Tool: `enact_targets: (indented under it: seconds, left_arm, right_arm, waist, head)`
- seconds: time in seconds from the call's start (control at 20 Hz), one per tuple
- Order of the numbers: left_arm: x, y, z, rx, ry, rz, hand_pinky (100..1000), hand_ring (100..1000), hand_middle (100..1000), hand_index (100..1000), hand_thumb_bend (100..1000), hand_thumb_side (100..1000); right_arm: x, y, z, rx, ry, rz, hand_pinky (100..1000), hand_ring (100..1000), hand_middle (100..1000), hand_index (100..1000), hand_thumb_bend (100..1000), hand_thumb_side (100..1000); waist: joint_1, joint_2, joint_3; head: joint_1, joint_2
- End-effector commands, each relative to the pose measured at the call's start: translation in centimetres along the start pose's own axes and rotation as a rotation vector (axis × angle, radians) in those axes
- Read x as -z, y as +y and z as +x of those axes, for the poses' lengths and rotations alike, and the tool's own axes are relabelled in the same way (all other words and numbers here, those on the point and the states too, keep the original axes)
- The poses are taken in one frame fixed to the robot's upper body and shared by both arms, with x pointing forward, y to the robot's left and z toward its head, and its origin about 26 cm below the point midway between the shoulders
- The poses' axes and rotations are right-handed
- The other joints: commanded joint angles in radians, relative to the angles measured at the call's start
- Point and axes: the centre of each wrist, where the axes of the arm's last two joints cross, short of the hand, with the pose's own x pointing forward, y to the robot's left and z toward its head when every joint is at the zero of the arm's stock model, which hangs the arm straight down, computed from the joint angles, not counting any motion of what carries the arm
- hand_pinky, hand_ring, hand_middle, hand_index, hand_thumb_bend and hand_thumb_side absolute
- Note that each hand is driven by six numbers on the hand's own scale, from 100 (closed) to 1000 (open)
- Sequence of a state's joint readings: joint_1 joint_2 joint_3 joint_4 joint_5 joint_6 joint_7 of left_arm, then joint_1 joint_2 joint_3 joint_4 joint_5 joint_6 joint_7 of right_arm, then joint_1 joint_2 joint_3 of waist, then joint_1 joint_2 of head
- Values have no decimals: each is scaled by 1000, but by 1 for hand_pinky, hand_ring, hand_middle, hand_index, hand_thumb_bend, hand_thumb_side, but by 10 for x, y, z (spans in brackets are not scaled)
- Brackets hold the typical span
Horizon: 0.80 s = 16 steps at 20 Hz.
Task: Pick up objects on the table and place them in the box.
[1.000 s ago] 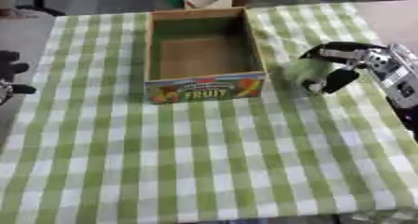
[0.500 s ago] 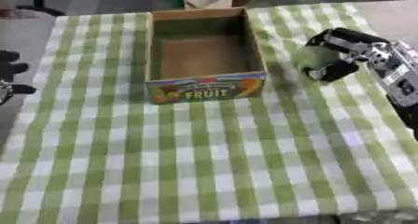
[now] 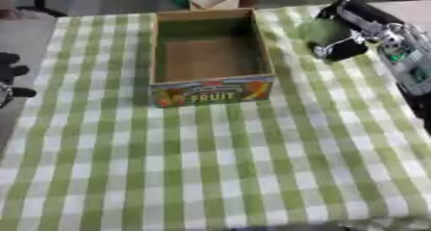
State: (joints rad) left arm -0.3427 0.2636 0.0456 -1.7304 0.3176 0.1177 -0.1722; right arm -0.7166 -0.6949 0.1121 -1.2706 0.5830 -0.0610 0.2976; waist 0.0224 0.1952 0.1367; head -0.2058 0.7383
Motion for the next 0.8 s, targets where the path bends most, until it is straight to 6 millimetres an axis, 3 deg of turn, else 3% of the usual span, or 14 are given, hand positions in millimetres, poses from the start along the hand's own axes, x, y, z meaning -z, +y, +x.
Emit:
enact_targets:
  seconds: [0.05, 0.8]
  left_arm:
    - [1, 2, 7, 15, -18, -10, 601, 787, 736, 729, 197, 206]
    - [3, -5, 3, 1, -7, -45, 601, 787, 736, 728, 198, 207]
  right_arm:
    - [12, -18, 11, -7, -31, -65, 235, 215, 299, 404, 100, 124]
    - [87, 30, 65, 51, -126, 7, 296, 305, 338, 446, 100, 134]
  waist:
    - [-2, -22, 4]
    - [0, -31, 43]
  head:
    - [-6, 8]
    - [-44, 6]
